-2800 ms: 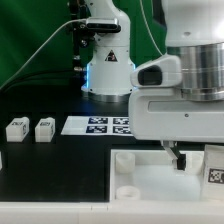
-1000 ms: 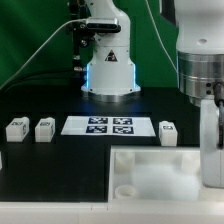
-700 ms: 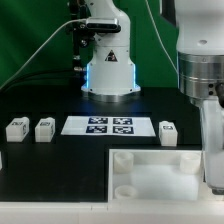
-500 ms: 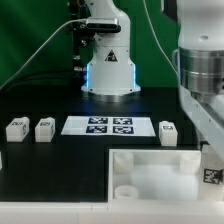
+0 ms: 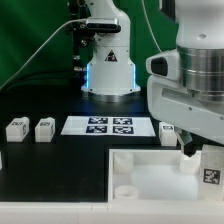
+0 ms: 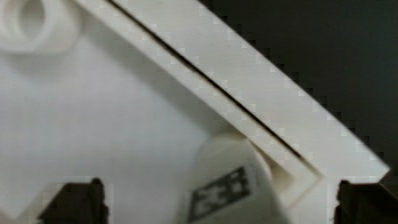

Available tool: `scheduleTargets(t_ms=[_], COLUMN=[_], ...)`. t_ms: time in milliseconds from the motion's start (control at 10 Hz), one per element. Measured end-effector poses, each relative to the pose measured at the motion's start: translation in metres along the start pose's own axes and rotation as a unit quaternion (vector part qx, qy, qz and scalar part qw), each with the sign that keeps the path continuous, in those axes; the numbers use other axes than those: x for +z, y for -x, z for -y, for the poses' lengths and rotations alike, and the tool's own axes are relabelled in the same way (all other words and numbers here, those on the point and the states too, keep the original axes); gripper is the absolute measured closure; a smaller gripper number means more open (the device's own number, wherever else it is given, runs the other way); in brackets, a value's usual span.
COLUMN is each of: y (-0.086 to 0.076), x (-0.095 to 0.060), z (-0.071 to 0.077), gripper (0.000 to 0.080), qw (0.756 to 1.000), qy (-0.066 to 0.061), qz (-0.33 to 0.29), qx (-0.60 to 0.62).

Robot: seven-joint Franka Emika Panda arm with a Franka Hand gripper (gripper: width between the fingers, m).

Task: Assemble one leg

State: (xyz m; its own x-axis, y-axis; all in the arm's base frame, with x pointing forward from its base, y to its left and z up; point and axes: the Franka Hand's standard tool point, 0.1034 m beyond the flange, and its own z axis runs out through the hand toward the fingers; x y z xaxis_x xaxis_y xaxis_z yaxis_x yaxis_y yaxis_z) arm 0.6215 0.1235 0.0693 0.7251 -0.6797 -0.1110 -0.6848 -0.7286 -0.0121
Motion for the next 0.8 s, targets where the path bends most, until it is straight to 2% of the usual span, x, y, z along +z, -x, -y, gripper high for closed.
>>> scheduleTargets(t_ms=[100,200,400,600,700,800], y=[-0.0005,-0.0029,-0.0067,-0.0069,-0.0068,-0.0068], x=[-0.0029,-0.0021,-0.0001,0.0005,0.001,0.0013], z=[0.0076,0.0083,0.0039,0.0033,0.0031,0.0029], gripper=[0.015,0.015,0.015,0.015,0.0278,0.0278], qw=[0.995,0.987,0.964,0.964,0.969,0.972], qy=[0.001,-0.004,-0.004,-0.004,-0.004,-0.005], qz=[-0.016,-0.027,-0.04,-0.04,-0.039,-0.039], qx=[-0.098,-0.16,-0.262,-0.262,-0.245,-0.233])
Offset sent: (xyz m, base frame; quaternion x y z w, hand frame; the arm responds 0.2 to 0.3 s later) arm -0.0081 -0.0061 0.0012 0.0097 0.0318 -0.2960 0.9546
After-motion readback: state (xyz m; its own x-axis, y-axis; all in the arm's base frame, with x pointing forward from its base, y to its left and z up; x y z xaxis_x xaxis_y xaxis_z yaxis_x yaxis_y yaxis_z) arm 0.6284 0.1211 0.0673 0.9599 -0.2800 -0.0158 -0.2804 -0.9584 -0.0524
